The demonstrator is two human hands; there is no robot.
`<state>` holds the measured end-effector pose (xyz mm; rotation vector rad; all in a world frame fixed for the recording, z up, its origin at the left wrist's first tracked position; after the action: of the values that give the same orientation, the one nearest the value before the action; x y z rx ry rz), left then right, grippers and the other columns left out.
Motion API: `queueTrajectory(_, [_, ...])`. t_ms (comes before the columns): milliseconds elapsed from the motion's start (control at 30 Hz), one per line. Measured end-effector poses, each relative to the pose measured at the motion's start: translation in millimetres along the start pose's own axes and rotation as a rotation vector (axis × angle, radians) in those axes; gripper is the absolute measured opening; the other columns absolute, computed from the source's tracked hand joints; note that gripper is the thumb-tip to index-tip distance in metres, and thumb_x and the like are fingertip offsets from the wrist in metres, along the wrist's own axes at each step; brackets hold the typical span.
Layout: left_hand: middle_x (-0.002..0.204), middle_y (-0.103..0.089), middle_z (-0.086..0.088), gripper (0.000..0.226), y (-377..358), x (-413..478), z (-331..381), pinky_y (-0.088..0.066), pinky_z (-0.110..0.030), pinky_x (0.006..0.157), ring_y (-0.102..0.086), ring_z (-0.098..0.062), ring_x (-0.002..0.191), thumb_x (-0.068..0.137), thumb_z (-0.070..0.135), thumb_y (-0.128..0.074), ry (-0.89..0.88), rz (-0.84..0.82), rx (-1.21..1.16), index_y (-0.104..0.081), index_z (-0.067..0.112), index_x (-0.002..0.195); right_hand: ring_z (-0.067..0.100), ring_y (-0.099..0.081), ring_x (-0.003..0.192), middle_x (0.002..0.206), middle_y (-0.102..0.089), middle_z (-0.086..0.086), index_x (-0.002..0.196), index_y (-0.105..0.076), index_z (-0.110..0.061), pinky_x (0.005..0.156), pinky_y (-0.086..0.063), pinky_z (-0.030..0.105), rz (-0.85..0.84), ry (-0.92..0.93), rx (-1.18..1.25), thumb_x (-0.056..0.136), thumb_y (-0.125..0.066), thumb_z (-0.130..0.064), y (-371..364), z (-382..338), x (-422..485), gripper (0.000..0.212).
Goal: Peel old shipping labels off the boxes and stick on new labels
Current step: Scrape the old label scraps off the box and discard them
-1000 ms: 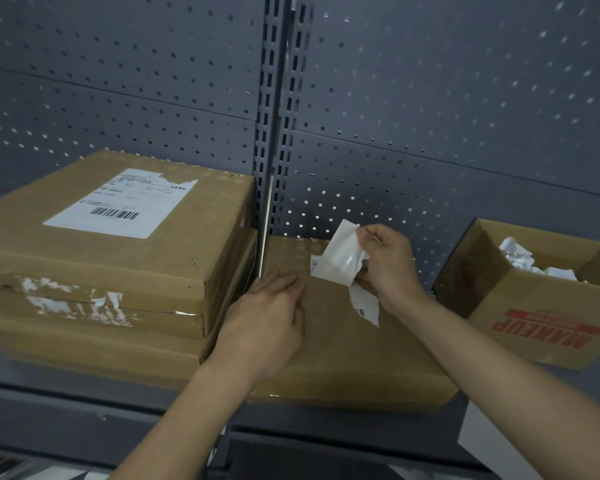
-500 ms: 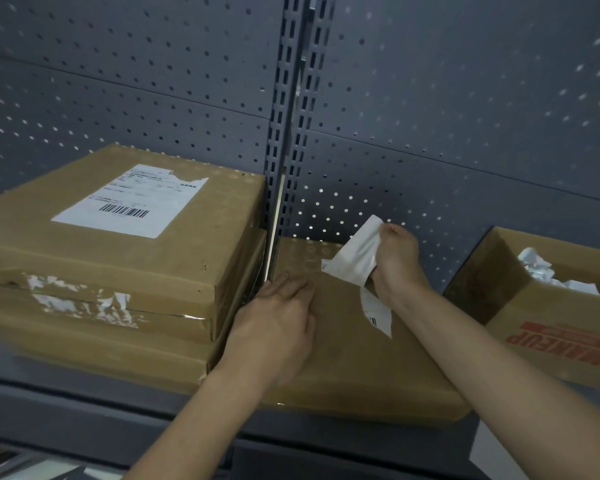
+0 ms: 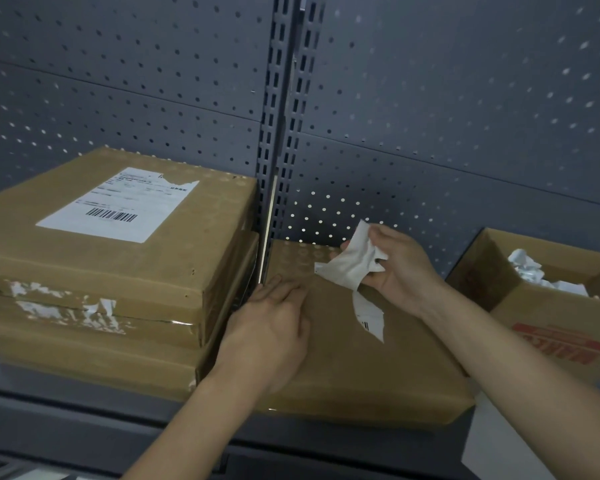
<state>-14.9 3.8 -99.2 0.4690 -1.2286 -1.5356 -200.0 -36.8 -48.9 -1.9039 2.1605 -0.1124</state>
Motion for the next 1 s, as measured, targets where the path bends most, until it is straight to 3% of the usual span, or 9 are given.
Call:
queueTrajectory(133, [0.159,-0.03,0.013,0.05,-1.9,-0.9,-0.8,-0.003,-0.018,0.118,-0.017,-0.004,0.149,0.102,0.033,-0.033,0.01,-0.018,-0.026,-0.035,0.026,0.152,0.017,-0.048,0.054,0.061,-0.047,0.004,0.075,-0.052,-0.009,0.063,-0.05,0.034,0.124,0.012,0.038,0.104,-0.036,-0.008,-5.0,4.8,13.0,0.033])
queueTrajectory(233, [0.158,-0.032,0.013,0.049,-2.5,-1.5,0.3,-0.009,-0.02,0.119,-0.018,-0.004,0.148,0.102,0.033,-0.034,0.025,-0.012,-0.027,-0.036,0.027,0.151,0.014,-0.028,0.045,0.056,-0.029,0.001,0.068,-0.037,-0.016,0.047,-0.034,0.027,0.174,-0.048,0.133,0.097,-0.036,-0.006,-12.0,5.6,21.1,0.03])
queueTrajectory(400, [0.158,-0.031,0.012,0.05,-2.0,-2.1,0.3,-0.008,-0.018,0.118,-0.017,-0.003,0.149,0.102,0.033,-0.033,0.032,-0.01,-0.026,-0.034,0.027,0.152,0.01,-0.026,0.052,0.066,-0.044,-0.007,0.078,-0.047,-0.014,0.052,-0.023,0.027,0.084,0.021,0.094,0.093,-0.052,-0.028,-16.5,-1.7,24.5,0.021])
queueTrajectory(500, [0.159,-0.029,0.012,0.05,-2.3,-1.6,0.8,-0.008,-0.02,0.118,-0.016,-0.004,0.149,0.103,0.034,-0.032,0.028,-0.016,-0.023,-0.033,0.026,0.153,0.01,-0.036,0.057,0.057,-0.052,-0.018,0.082,-0.065,-0.012,0.061,-0.034,0.026,-0.015,0.133,-0.389,0.1,-0.044,-0.037,-14.1,-2.7,23.4,0.038])
queueTrajectory(567, [0.16,-0.029,0.012,0.05,-3.0,-1.2,1.5,-0.009,-0.021,0.119,-0.016,-0.004,0.149,0.103,0.034,-0.031,0.026,-0.021,-0.023,-0.033,0.026,0.153,0.006,-0.054,0.075,0.08,-0.062,-0.021,0.096,-0.073,-0.024,0.079,-0.041,0.028,-0.075,0.253,-0.835,0.103,-0.038,-0.032,-9.1,0.3,20.6,0.036])
queueTrajectory(667, [0.16,-0.028,0.012,0.051,-3.6,-0.9,1.8,-0.01,-0.021,0.119,-0.015,-0.004,0.149,0.103,0.034,-0.032,0.027,-0.029,-0.018,-0.033,0.026,0.153,0.006,-0.053,0.102,0.106,-0.049,-0.02,0.132,-0.058,-0.034,0.096,-0.043,0.036,-0.19,0.387,-1.302,0.105,-0.039,-0.03,1.2,7.3,15.8,0.034])
queueTrajectory(833, [0.161,-0.026,0.013,0.052,-5.1,-0.7,0.4,-0.01,-0.022,0.12,-0.013,-0.004,0.149,0.102,0.036,-0.032,0.038,-0.042,-0.022,-0.031,0.027,0.154,0.006,-0.037,0.127,0.14,-0.036,-0.018,0.149,-0.036,-0.037,0.098,-0.028,0.031,-0.249,0.461,-1.698,0.102,-0.042,-0.039,-0.5,15.1,2.5,0.048])
queueTrajectory(933, [0.16,-0.027,0.013,0.051,-4.9,-0.8,0.6,-0.007,-0.02,0.119,-0.013,-0.003,0.149,0.103,0.036,-0.032,0.034,-0.037,-0.017,-0.032,0.027,0.153,0.007,-0.034,0.129,0.139,-0.037,-0.016,0.15,-0.034,-0.036,0.093,-0.019,0.028,-0.195,0.451,-1.745,0.096,-0.048,-0.052,2.0,16.7,0.9,0.058])
queueTrajectory(1000, [0.16,-0.027,0.012,0.051,-4.6,-1.6,1.2,-0.005,-0.019,0.118,-0.014,-0.003,0.149,0.103,0.035,-0.032,0.034,-0.037,-0.021,-0.032,0.026,0.153,0.012,-0.037,0.124,0.13,-0.042,-0.016,0.143,-0.039,-0.041,0.095,-0.022,0.031,-0.154,0.453,-1.771,0.096,-0.049,-0.05,0.8,18.1,1.1,0.048])
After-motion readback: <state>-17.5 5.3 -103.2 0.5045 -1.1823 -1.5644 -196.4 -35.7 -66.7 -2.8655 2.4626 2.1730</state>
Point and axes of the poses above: each hand's wrist, its own x-axis towards the middle knuckle, its own y-axis out of the back of the hand, z = x × y, the point moved 3 cm from there along x, towards the middle knuckle
